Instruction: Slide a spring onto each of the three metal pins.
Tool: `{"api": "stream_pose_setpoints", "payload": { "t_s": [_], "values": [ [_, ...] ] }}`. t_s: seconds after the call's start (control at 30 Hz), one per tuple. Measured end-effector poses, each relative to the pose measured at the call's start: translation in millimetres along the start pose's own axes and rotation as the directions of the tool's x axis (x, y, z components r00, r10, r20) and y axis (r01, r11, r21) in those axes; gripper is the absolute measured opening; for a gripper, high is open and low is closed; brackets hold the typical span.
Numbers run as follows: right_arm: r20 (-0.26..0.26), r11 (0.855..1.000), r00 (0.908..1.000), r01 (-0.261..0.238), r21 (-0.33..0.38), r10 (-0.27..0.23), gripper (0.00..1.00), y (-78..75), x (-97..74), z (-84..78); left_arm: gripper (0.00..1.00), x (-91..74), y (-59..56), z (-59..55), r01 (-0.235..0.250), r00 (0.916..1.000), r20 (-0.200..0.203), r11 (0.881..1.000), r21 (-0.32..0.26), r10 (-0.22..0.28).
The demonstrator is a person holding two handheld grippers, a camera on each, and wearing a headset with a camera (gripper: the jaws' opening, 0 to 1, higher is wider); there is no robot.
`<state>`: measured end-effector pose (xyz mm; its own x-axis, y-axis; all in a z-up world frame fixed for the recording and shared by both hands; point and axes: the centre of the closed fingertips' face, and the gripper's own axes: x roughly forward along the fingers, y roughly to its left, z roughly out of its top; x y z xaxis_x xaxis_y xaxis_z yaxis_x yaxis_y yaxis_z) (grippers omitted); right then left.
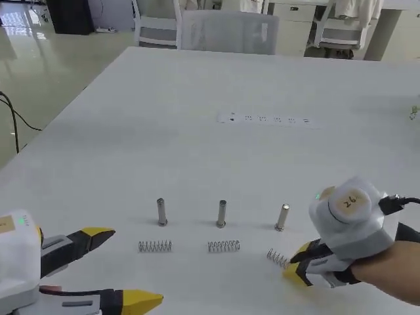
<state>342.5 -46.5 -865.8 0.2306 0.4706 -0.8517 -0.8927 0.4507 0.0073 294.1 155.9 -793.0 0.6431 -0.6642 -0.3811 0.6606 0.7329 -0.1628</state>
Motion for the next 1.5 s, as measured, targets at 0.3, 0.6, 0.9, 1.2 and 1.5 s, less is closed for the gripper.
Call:
{"api": "stream_pose_setpoints", "payload": {
  "t_s": [0.3,0.6,0.9,1.2,1.5],
  "values": [
    [-0.015,0.998,0.9999,0.001,-0.056,-0.002,0.08,2.5,0.2,-0.4,0.80,-0.2,-0.2,-0.4,-0.001,1.0000,-0.002,1.000,-0.001,0.001],
    [-0.028,0.999,0.9996,0.008,-0.038,-0.009,0.07,1.6,0.4,0.0,0.80,0.3,-1.6,-0.5,0.005,0.9999,-0.010,1.000,0.011,-0.005],
    [-0.027,1.000,0.9996,0.011,-0.018,-0.011,0.07,1.2,0.3,0.3,0.80,-0.7,-4.0,0.7,0.013,0.9997,-0.021,0.999,0.032,-0.013],
    [-0.018,1.000,0.9998,-0.004,0.000,0.004,0.07,3.5,0.9,1.6,0.79,-1.6,-7.2,5.5,0.024,0.9995,-0.023,0.999,0.048,-0.023],
    [0.000,1.000,0.9999,-0.016,0.009,0.016,0.07,6.4,-2.0,6.1,0.79,-2.8,-10.5,16.4,0.030,0.9995,-0.007,0.998,0.062,-0.030]
  ]
}}
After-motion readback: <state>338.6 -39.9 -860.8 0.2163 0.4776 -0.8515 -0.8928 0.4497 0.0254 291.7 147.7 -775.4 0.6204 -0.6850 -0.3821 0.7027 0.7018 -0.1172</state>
